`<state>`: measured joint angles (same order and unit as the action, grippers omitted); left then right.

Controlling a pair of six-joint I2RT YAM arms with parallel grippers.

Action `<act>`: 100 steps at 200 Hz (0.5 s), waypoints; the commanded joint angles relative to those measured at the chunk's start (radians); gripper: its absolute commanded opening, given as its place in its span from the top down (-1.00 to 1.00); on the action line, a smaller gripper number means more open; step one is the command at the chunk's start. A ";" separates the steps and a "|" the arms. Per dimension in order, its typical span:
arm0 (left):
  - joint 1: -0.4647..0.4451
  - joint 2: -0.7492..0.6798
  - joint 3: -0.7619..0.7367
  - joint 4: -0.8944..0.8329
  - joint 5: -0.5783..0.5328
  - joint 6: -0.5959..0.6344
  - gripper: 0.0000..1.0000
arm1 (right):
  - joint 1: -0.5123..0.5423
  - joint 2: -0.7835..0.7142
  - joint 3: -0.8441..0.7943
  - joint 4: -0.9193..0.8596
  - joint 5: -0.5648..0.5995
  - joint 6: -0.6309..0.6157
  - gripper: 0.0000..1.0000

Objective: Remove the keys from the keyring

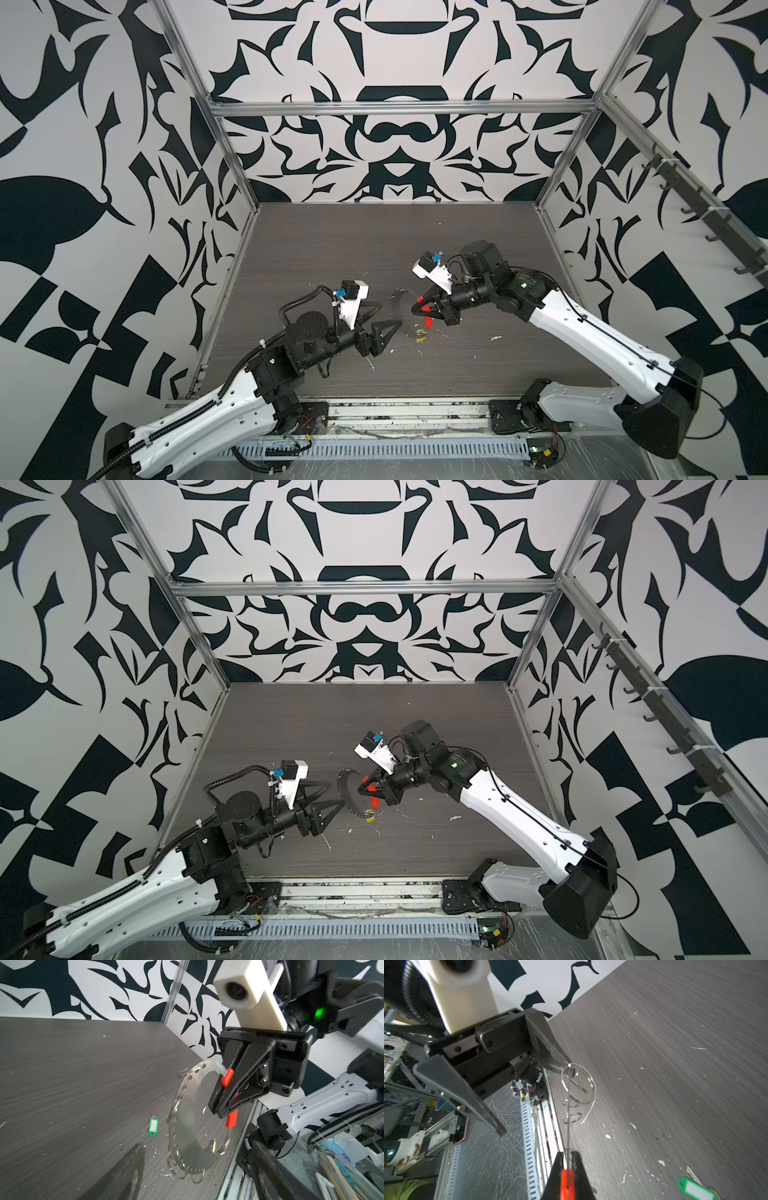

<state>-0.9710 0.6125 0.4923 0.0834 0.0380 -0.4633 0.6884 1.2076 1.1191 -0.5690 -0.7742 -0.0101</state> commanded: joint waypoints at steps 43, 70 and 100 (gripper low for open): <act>0.072 0.028 -0.002 0.104 0.197 -0.021 -0.31 | -0.004 -0.031 0.004 0.051 -0.160 -0.033 1.00; 0.083 0.045 -0.006 0.174 0.244 -0.034 0.07 | -0.004 -0.014 -0.002 0.075 -0.164 -0.006 1.00; 0.084 0.059 -0.001 0.190 0.221 -0.050 0.55 | -0.003 -0.011 -0.023 0.120 -0.155 0.033 1.00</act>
<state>-0.8906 0.6655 0.4923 0.2050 0.2367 -0.4946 0.6876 1.2030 1.1103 -0.5289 -0.9070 -0.0174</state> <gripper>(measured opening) 0.279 0.081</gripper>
